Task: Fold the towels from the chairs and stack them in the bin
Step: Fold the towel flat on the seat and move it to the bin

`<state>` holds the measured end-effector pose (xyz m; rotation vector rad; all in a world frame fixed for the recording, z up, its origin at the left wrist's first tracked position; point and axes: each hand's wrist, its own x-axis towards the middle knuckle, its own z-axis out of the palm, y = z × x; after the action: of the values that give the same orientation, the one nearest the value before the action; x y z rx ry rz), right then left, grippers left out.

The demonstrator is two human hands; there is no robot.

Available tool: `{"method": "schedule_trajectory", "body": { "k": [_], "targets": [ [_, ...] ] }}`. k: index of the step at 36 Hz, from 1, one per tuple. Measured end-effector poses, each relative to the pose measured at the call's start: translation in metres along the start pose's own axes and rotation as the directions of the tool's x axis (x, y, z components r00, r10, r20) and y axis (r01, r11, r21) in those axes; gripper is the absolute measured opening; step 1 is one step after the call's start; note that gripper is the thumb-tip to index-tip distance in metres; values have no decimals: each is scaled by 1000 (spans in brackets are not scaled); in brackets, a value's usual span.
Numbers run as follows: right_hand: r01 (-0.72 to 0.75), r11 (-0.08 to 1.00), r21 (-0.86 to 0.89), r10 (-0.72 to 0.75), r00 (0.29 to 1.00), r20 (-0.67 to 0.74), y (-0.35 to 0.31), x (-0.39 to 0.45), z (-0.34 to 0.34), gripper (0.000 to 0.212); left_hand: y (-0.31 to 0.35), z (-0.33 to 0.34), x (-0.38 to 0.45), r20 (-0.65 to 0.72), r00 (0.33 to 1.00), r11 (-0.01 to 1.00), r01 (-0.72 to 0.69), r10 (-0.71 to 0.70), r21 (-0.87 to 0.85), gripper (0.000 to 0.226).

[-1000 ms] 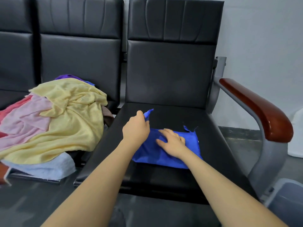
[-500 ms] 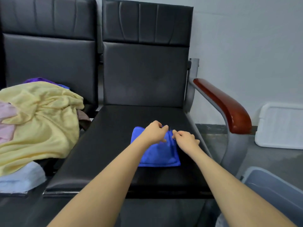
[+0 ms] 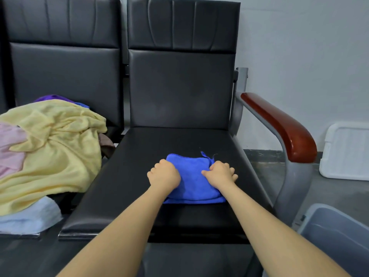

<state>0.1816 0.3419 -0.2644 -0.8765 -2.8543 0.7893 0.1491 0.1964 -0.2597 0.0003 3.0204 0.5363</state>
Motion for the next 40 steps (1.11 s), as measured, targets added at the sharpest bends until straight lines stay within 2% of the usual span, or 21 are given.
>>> {"method": "schedule_trajectory", "body": {
  "k": [5,7,10,13,16,20,22,25,28,32,40],
  "targets": [
    [19,992,121,-12,998,-58,-3,-1,0,4,-3,-2,0,18,1000,998,-21,22,-58,28],
    [40,989,141,-30,997,-73,-2,-3,0,14,-1,0,0,-9,999,996,-53,53,-65,25],
    [48,995,83,-39,993,-109,-1,-5,1,9,1,1,-3,-62,994,996,-89,90,15,24],
    [31,996,-83,-47,978,-205,3,-9,3,34,-2,6,-5,-103,987,983,-103,120,155,24],
    [28,972,-234,-83,970,-229,8,-9,8,49,-5,9,-4,-85,988,970,-104,125,218,23],
    [16,958,-288,-81,973,-214,4,-8,14,70,-7,6,-4,-86,984,947,-126,158,294,21],
    [18,953,-302,-75,981,-178,1,-8,16,72,-8,4,-5,-89,982,941,-133,168,310,19],
    [63,963,-261,-96,988,-118,-6,-9,17,58,-11,3,-4,-91,980,939,-138,175,314,18],
    [166,965,-204,-199,968,-151,-14,-14,15,39,-12,-1,-2,-116,977,942,-134,177,309,20],
    [252,961,113,-226,953,-202,-28,-24,7,22,-15,-15,0,-198,961,950,-131,191,284,21],
    [367,910,192,-279,887,-369,-53,-43,-27,24,-13,-54,-14,-355,902,963,-183,245,199,30]
  ]
}}
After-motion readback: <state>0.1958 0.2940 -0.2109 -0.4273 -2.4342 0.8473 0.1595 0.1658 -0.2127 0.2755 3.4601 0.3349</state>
